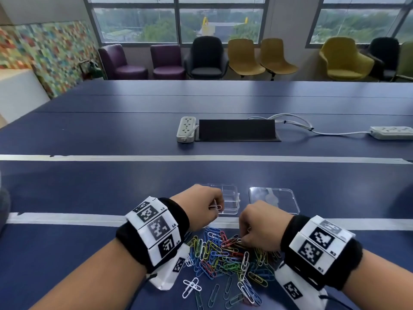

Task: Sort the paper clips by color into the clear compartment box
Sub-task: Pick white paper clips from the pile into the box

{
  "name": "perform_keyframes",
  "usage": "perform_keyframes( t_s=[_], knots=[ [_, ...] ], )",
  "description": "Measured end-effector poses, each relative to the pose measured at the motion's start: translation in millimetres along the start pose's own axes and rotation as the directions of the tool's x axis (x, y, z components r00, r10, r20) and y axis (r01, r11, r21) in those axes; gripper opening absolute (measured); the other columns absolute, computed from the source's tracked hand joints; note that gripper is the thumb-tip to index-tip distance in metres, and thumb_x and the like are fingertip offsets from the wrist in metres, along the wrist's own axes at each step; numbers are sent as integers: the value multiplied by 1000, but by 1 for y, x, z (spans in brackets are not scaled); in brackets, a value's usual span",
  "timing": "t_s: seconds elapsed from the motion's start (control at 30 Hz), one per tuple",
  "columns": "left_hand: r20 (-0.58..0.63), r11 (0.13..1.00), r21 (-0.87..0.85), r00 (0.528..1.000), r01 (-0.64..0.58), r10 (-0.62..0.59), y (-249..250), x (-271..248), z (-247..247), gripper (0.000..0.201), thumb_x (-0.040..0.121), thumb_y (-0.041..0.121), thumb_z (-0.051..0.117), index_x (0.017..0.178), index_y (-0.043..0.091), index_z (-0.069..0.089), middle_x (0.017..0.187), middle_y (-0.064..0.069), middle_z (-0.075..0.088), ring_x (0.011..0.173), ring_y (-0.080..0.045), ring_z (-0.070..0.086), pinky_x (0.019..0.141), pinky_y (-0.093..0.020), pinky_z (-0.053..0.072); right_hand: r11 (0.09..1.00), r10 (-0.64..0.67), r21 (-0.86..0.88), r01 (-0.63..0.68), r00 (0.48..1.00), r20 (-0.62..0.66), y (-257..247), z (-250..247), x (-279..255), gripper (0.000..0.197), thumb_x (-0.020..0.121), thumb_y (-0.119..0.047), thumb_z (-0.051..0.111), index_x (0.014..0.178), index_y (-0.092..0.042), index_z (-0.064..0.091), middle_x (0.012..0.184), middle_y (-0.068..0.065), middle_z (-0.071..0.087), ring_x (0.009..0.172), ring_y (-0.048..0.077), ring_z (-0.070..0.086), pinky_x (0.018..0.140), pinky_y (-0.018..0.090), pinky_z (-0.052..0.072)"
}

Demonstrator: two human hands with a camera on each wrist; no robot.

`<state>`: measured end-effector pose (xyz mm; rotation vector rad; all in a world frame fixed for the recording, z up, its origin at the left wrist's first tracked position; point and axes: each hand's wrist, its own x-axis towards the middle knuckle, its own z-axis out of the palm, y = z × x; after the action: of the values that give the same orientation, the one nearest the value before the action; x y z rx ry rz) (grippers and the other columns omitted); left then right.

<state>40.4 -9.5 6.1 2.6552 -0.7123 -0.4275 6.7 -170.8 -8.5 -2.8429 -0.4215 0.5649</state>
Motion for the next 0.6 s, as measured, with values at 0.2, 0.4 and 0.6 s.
perform_keyframes(
  t_s=[0.2, 0.4, 0.6],
  knots=[
    [-62, 999, 28, 998, 19, -18, 18, 28, -5, 24, 84, 10, 54, 103, 20, 66, 106, -6, 67, 98, -23, 62, 86, -30, 51, 990, 59, 130, -51, 997, -56, 7, -26, -1, 10, 77, -20, 64, 80, -21, 73, 56, -11, 54, 59, 5, 52, 57, 16, 40],
    [-26, 995, 78, 998, 55, -53, 27, 38, -4, 40, 83, 14, 60, 122, 22, 60, 115, -6, 65, 106, -23, 61, 92, -32, 50, 962, 173, 238, -135, 974, -145, 12, -44, 17, 19, 81, -16, 58, 90, -16, 75, 62, -6, 58, 65, 14, 57, 75, 22, 52],
    [-72, 997, -18, 995, 73, -74, 17, 32, -9, 47, 82, 6, 57, 124, 26, 57, 109, -6, 70, 99, -22, 65, 88, -32, 53, 963, 199, 207, -175, 974, -104, -1, -44, 35, 22, 82, -10, 59, 100, -9, 71, 89, 14, 71, 85, 26, 69, 82, 34, 58]
  ],
)
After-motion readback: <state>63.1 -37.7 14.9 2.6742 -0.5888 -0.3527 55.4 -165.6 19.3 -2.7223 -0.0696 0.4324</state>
